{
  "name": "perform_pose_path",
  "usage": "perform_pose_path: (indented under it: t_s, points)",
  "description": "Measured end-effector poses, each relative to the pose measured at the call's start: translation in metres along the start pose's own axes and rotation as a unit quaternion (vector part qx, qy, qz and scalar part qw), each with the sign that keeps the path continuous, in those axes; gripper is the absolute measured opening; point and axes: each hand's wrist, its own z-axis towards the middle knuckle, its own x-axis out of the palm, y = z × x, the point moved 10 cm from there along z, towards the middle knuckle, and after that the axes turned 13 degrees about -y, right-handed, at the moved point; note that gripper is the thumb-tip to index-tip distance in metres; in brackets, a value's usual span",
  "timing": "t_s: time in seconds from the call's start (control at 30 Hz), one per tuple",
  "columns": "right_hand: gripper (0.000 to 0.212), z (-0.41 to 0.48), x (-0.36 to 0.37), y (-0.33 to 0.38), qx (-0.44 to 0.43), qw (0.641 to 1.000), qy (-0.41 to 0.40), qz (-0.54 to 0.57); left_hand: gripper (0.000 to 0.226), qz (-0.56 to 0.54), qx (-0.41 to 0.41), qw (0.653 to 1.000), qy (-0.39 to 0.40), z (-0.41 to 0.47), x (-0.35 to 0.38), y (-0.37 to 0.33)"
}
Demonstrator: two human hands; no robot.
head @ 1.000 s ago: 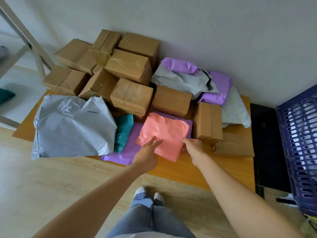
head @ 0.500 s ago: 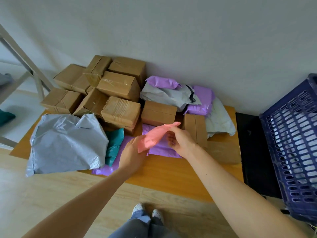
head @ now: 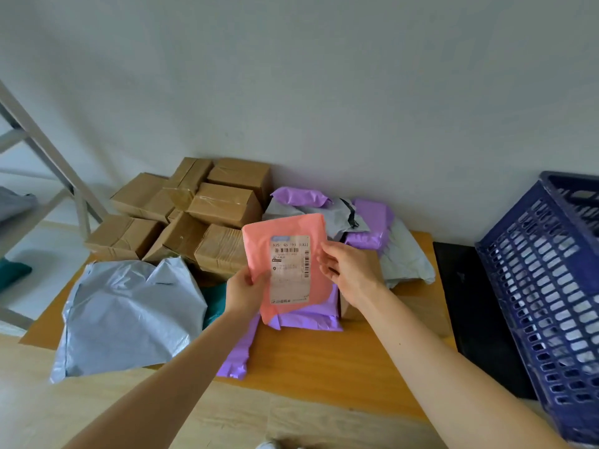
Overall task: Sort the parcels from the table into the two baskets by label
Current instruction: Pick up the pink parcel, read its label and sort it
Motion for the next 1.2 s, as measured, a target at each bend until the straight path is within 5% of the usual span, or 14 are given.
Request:
perform_pose_path:
  t_s: [0.2,0.33,0.5,0.8,1.2]
  points:
    - [0.040,-0.009,-0.008,0.028,-0.169,0.970,-0.042,-0.170,0.009,-0.075,-0.035,0.995,0.062,0.021,-0.003,-0.015]
    - [0.060,-0.015,0.002,0.026,-0.171,0.970,0.000,-0.174,0.008,-0.082,-0.045,0.989,0.117,0.030,-0.005,-0.019]
    - [0.060,-0.022,0.012,0.021,-0.168,0.974,0.023,-0.152,0.011,-0.080,-0.027,0.986,0.141,0.040,-0.011,-0.029]
    - [0.060,-0.021,-0.002,0.016,-0.180,0.975,-0.050,-0.118,0.026,-0.044,0.067,0.982,0.169,0.056,-0.002,-0.064]
    - [0.056,-0.059,-0.144,0.013,-0.164,0.959,-0.221,-0.074,0.016,-0.029,0.098,0.941,0.324,-0.030,0.109,-0.088]
